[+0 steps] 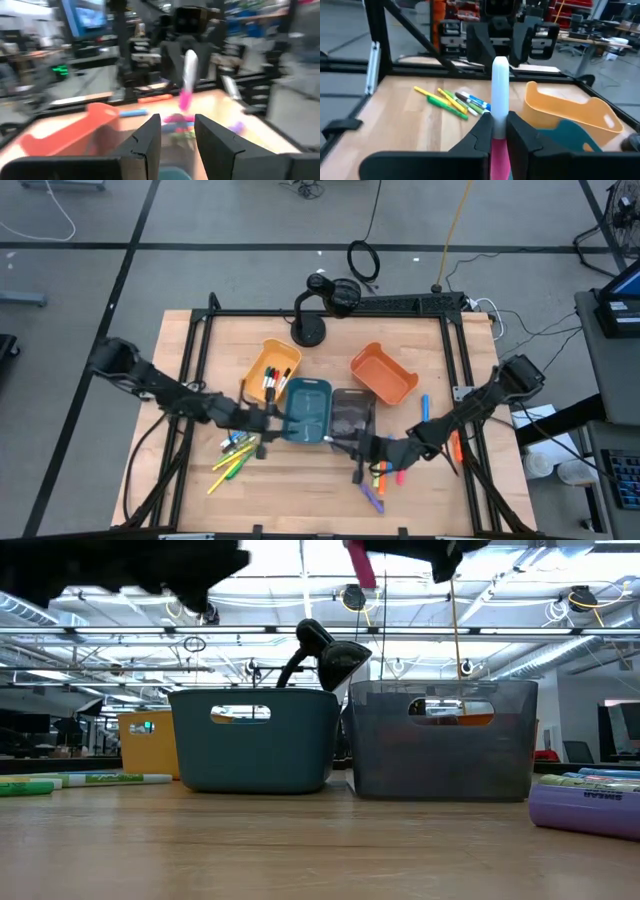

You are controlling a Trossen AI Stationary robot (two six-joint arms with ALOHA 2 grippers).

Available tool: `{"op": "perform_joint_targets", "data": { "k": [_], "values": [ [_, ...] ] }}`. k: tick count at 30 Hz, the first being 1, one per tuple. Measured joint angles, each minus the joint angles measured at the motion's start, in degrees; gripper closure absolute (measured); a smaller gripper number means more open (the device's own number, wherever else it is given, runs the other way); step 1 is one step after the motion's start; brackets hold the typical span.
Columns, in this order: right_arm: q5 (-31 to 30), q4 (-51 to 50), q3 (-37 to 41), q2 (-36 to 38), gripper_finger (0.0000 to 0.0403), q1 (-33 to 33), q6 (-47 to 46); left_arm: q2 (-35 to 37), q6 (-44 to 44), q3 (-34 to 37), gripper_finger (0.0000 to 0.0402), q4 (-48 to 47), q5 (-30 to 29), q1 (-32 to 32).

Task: Pick & Place Markers
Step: Put the white and pink highlighter into the yellow bin

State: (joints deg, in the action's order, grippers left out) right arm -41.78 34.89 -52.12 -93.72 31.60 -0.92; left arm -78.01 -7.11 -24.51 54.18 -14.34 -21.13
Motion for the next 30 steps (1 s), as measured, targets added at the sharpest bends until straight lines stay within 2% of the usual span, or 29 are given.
{"op": "perform_joint_targets", "data": {
  "k": [2,4,14,24,27,30],
  "values": [
    [0.1,0.6,0.0,0.0,0.0382,-0.1,1.4,-3.6,-0.2,-3.9,0.0277,0.0,-4.0,-0.4],
    [1.5,1.6,0.0,0.1,0.0382,-0.1,2.7,-6.4,0.3,-7.2,0.0277,0.0,-4.7,-0.2],
    [1.5,3.9,0.0,0.0,0.0382,0.0,6.4,-14.9,1.7,-17.7,0.0277,-0.1,6.2,1.2],
    [1.4,4.3,0.0,0.0,0.0382,0.0,6.2,-17.4,1.1,-20.3,0.0279,-0.1,6.4,1.5],
    [1.4,4.3,0.0,0.0,0.0382,0.0,6.0,-17.4,-0.6,-20.3,0.0303,-0.1,6.5,1.6],
    [1.4,4.3,0.0,0.0,0.0377,0.0,3.8,-17.4,-2.1,-20.3,0.0361,0.0,7.6,1.6]
  ]
}}
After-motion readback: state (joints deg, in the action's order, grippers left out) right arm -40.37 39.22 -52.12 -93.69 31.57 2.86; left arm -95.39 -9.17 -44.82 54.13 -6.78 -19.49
